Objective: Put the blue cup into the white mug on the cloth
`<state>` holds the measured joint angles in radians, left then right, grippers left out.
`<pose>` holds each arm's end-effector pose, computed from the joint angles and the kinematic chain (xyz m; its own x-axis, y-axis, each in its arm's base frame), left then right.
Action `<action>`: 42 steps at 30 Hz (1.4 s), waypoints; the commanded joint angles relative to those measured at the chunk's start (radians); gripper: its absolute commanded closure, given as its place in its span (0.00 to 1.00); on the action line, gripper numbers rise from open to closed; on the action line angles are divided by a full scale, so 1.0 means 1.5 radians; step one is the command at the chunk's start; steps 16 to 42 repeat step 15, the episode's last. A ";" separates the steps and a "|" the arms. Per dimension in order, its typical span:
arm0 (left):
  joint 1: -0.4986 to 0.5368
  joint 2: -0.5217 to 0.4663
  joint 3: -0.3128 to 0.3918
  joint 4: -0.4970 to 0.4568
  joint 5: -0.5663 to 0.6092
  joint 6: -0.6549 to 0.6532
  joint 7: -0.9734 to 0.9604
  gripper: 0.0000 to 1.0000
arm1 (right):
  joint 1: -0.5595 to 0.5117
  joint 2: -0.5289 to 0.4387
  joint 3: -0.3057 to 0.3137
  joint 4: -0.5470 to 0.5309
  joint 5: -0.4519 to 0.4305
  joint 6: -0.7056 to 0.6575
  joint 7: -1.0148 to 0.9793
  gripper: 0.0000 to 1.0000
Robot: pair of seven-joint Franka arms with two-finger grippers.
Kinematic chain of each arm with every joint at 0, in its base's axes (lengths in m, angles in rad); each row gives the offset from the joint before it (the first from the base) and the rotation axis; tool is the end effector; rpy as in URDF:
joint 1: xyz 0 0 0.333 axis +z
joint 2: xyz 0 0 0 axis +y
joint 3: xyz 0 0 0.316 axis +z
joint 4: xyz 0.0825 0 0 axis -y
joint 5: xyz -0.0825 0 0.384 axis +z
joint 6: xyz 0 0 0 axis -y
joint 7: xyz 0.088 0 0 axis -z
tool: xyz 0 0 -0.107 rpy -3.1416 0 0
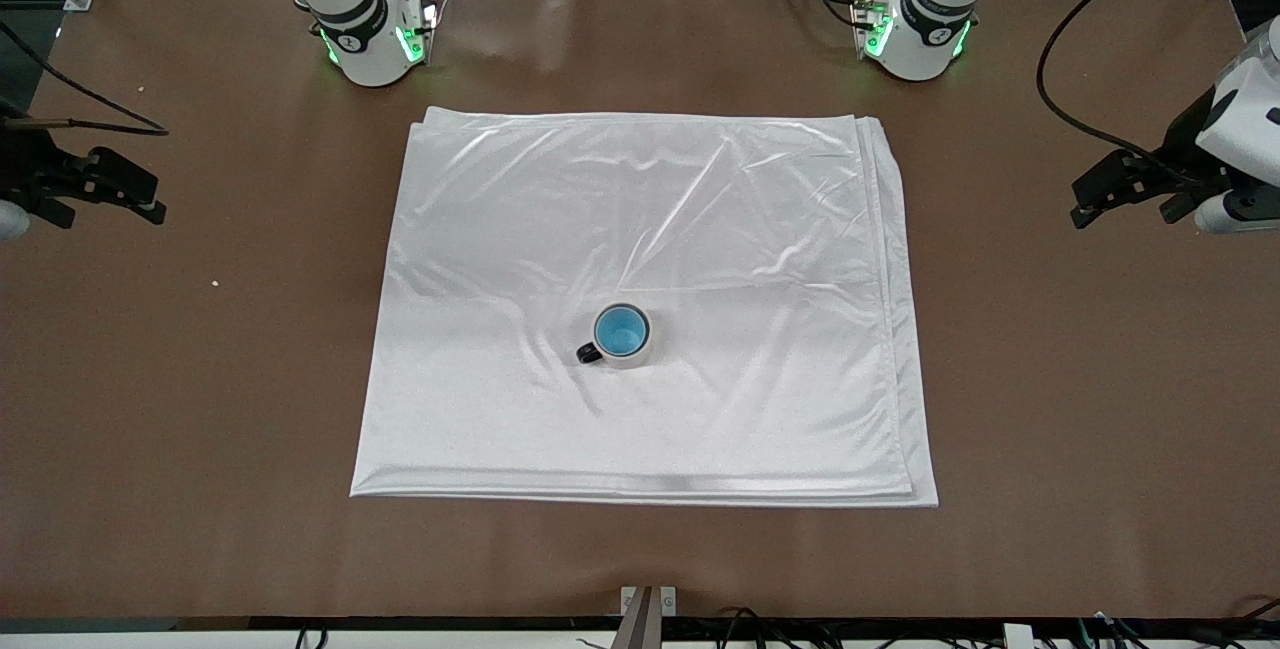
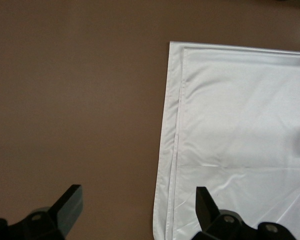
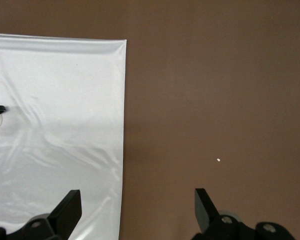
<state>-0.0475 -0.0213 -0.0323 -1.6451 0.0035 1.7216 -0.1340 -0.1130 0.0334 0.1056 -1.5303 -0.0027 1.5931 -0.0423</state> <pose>0.5598 -0.0446 0.6148 0.9938 0.0540 0.0973 0.0534 -0.9985 0.0089 0.5674 -0.0056 0.6270 0.9990 0.0348 0.0296 0.0348 -0.9994 0.0004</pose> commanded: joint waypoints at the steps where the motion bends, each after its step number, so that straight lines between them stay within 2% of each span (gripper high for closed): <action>1: 0.005 -0.005 -0.003 0.008 0.000 -0.012 0.024 0.00 | -0.010 -0.005 0.005 -0.002 0.011 -0.004 0.002 0.00; 42: 0.004 -0.003 -0.004 0.011 -0.001 -0.012 0.023 0.00 | -0.013 -0.004 0.005 -0.002 0.011 -0.005 0.015 0.00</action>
